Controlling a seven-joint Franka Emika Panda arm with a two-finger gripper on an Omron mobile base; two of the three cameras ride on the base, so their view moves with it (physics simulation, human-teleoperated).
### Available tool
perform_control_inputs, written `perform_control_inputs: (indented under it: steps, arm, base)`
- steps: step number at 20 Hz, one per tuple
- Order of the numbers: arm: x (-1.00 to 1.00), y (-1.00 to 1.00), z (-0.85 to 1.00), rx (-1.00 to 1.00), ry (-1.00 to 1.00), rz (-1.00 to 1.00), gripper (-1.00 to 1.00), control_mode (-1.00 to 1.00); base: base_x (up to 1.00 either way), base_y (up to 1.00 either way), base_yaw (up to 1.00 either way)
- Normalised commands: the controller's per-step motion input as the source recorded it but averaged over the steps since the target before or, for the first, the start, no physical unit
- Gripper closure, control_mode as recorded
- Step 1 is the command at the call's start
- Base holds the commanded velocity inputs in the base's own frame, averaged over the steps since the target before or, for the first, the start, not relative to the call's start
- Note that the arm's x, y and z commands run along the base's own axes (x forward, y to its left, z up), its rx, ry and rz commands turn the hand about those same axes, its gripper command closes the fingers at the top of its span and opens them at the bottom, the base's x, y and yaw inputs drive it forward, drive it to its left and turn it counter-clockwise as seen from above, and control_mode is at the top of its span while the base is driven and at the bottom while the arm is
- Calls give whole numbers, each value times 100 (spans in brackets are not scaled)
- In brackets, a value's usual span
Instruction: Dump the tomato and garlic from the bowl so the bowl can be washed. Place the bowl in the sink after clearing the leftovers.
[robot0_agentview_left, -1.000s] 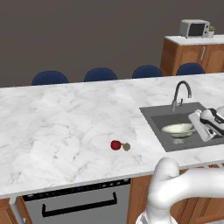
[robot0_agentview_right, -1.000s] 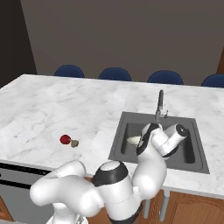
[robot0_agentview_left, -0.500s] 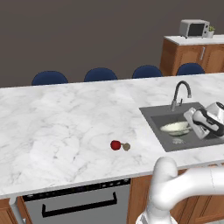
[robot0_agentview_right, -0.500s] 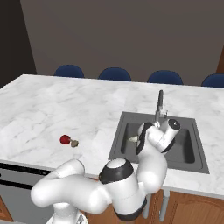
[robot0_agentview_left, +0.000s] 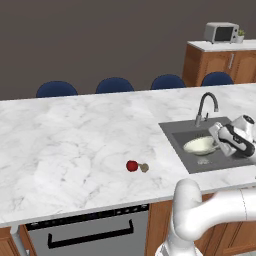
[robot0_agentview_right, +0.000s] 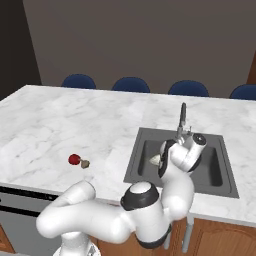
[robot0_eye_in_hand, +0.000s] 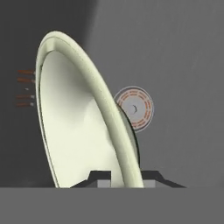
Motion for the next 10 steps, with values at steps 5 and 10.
perform_control_inputs:
  steps: [5,10]
  arm:
    - [9,-17,-51,-6,6,1,100,-100]
    - [7,-3,-30,-5,4,0,-100,-100]
  base:
    - [0,0,0]
    - [0,0,0]
